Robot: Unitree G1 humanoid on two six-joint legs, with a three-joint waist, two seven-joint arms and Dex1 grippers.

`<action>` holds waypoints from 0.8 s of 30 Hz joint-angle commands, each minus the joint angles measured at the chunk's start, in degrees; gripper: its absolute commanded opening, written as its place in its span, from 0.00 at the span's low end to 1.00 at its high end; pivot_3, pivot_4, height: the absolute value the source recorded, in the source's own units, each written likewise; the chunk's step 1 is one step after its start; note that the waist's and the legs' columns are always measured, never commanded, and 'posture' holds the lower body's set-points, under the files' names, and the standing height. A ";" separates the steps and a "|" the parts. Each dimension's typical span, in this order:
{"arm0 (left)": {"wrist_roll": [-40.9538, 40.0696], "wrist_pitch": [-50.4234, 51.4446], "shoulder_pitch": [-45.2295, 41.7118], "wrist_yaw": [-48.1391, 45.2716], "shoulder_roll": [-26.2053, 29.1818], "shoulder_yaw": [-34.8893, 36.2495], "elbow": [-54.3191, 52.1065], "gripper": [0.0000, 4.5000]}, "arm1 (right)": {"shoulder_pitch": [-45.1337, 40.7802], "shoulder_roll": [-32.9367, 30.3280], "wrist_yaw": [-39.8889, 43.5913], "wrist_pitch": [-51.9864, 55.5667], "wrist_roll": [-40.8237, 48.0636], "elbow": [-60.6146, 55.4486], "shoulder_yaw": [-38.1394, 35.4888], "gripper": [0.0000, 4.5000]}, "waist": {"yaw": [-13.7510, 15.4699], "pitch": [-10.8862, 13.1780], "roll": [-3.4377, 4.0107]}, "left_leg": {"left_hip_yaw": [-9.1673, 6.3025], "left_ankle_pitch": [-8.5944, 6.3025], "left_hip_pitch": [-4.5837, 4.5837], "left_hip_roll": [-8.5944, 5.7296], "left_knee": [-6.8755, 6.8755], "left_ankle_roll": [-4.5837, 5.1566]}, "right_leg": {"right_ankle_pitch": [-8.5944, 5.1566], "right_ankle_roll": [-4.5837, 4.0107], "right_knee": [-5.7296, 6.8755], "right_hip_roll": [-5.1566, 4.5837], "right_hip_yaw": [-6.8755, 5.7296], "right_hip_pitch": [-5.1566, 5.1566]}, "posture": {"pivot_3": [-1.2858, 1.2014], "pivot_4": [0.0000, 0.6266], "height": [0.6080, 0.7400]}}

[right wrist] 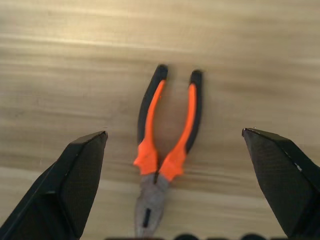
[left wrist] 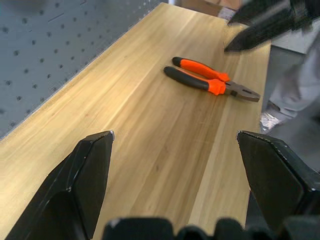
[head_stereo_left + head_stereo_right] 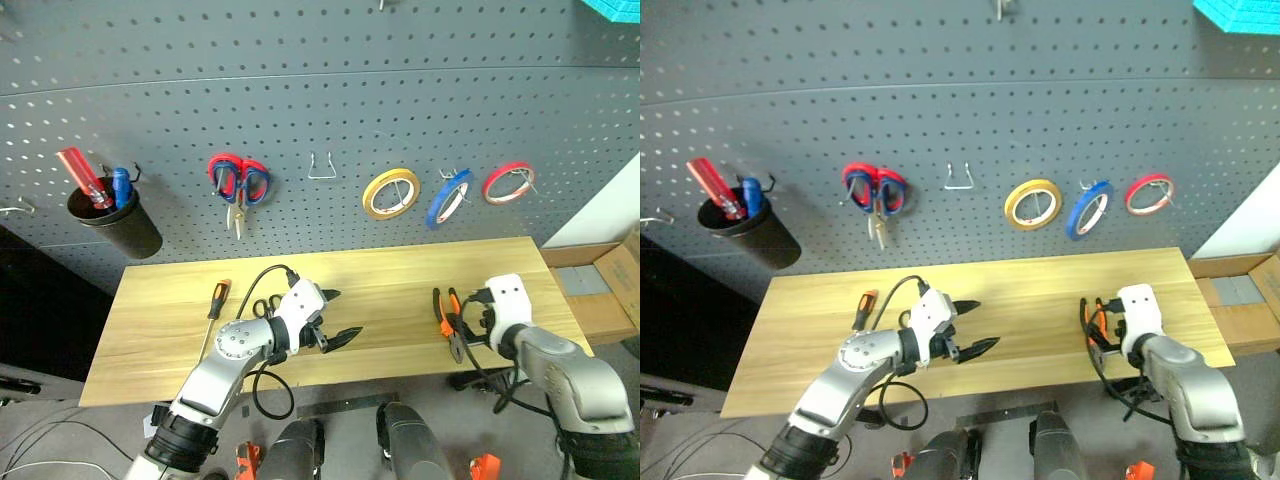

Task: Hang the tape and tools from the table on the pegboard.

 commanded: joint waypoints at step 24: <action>-6.40 8.37 4.57 0.52 3.08 3.22 -14.93 0.94 | -9.93 3.98 -0.34 1.13 -4.26 25.51 -0.58 0.64 | 1.82 0.04 0.03 | -0.14 -0.05 -0.13 -0.03 -0.01 0.06 | 0.01 -0.07 -0.09 -0.04 -0.24 -0.01 | 0.47 0.43 1.00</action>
